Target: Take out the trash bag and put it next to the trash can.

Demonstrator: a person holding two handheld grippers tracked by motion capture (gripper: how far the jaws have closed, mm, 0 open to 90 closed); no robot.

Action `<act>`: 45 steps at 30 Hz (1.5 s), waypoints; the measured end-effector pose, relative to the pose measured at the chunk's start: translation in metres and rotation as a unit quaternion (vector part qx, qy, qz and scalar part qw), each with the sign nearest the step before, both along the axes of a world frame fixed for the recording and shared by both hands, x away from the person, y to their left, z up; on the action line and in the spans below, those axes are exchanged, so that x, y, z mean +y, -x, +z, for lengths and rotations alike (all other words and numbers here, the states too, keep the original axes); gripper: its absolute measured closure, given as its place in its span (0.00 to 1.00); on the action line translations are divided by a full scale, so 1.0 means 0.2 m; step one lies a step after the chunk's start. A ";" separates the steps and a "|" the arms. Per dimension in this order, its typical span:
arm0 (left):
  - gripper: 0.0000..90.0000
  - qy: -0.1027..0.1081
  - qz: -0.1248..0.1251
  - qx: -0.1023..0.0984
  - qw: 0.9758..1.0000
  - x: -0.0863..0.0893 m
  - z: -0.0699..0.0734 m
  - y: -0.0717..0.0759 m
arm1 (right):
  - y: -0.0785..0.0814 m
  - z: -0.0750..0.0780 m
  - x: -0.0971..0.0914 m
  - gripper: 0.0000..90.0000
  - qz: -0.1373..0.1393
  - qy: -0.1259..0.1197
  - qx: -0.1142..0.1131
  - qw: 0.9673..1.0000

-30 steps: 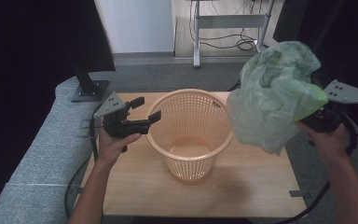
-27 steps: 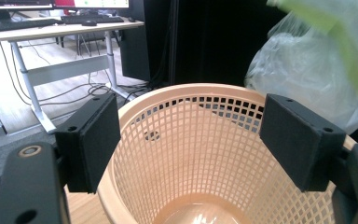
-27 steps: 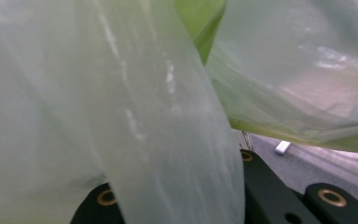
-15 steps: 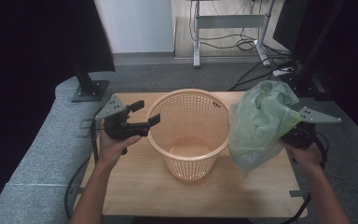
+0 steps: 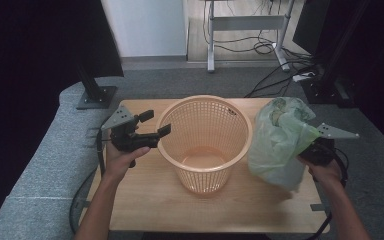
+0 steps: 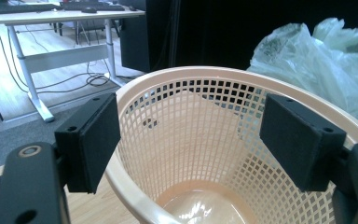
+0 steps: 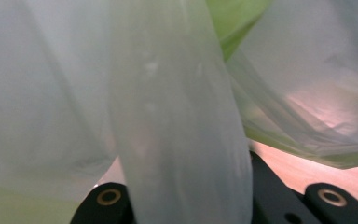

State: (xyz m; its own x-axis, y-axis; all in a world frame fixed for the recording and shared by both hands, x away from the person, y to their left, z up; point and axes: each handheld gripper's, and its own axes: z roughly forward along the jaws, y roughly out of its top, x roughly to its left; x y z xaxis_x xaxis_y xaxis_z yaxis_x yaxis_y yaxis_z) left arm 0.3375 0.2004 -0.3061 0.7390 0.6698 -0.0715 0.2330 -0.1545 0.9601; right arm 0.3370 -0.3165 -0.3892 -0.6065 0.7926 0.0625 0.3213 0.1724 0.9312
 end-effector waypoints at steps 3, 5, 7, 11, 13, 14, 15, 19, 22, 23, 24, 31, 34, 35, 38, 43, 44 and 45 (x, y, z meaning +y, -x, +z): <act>0.23 0.004 0.000 0.002 1.000 0.01 0.00 0.00 | 0.00 -0.05 0.03 0.99 0.004 -0.007 0.012 1.000; 0.23 0.005 0.000 0.002 1.000 0.01 0.00 0.00 | -0.01 -0.09 0.06 0.99 0.008 -0.005 0.020 1.000; 0.23 0.005 -0.001 0.002 1.000 0.01 0.00 0.00 | -0.02 -0.13 0.10 0.99 0.013 -0.002 0.031 0.999; 0.23 0.003 -0.001 0.004 1.000 0.00 -0.01 -0.01 | -0.05 -0.23 0.16 0.99 0.022 -0.001 0.053 0.998; 0.23 0.003 -0.001 0.005 1.000 0.00 -0.02 -0.01 | -0.06 -0.26 0.19 0.99 0.023 -0.005 0.058 0.998; 0.23 0.003 -0.001 0.005 1.000 0.00 -0.02 -0.01 | -0.07 -0.27 0.20 0.99 0.025 -0.008 0.059 0.998; 0.23 0.003 -0.001 0.006 1.000 0.00 -0.02 -0.01 | -0.07 -0.28 0.20 0.98 0.026 -0.009 0.059 0.998; 0.23 0.005 0.001 0.008 1.000 0.01 -0.03 -0.01 | -0.07 -0.29 0.22 0.89 0.027 -0.007 0.060 0.998; 0.23 0.006 0.000 0.008 1.000 0.01 -0.04 -0.01 | -0.07 -0.30 0.22 0.62 0.026 -0.010 0.059 0.998; 0.23 0.005 0.000 0.009 1.000 0.01 -0.04 -0.01 | -0.06 -0.30 0.22 0.51 0.022 -0.011 0.060 0.998; 0.23 0.005 0.000 0.009 1.000 0.01 -0.04 -0.01 | -0.06 -0.30 0.22 0.40 0.021 0.000 0.053 0.998; 0.23 0.004 0.001 0.011 1.000 0.01 -0.05 0.00 | 0.00 -0.30 0.23 0.10 -0.001 0.004 0.055 0.998; 0.23 0.004 0.001 0.012 1.000 0.02 -0.06 0.00 | 0.03 -0.29 0.21 0.08 0.002 0.020 0.044 0.999; 0.23 0.003 0.002 0.011 1.000 0.02 -0.06 0.00 | 0.05 -0.29 0.20 0.08 0.001 0.018 0.044 0.999; 0.23 0.006 0.004 0.012 1.000 0.03 -0.06 0.00 | 0.09 -0.29 0.18 0.07 -0.003 0.011 0.040 0.999; 0.23 0.006 0.006 0.012 1.000 0.04 -0.07 0.01 | 0.16 -0.31 0.14 0.06 -0.003 0.007 0.030 1.000; 0.23 0.005 0.006 0.011 1.000 0.04 -0.07 0.01 | 0.17 -0.31 0.14 0.06 -0.004 0.007 0.029 1.000; 0.23 0.005 0.006 0.011 1.000 0.04 -0.07 0.01 | 0.17 -0.31 0.13 0.06 -0.007 0.007 0.028 1.000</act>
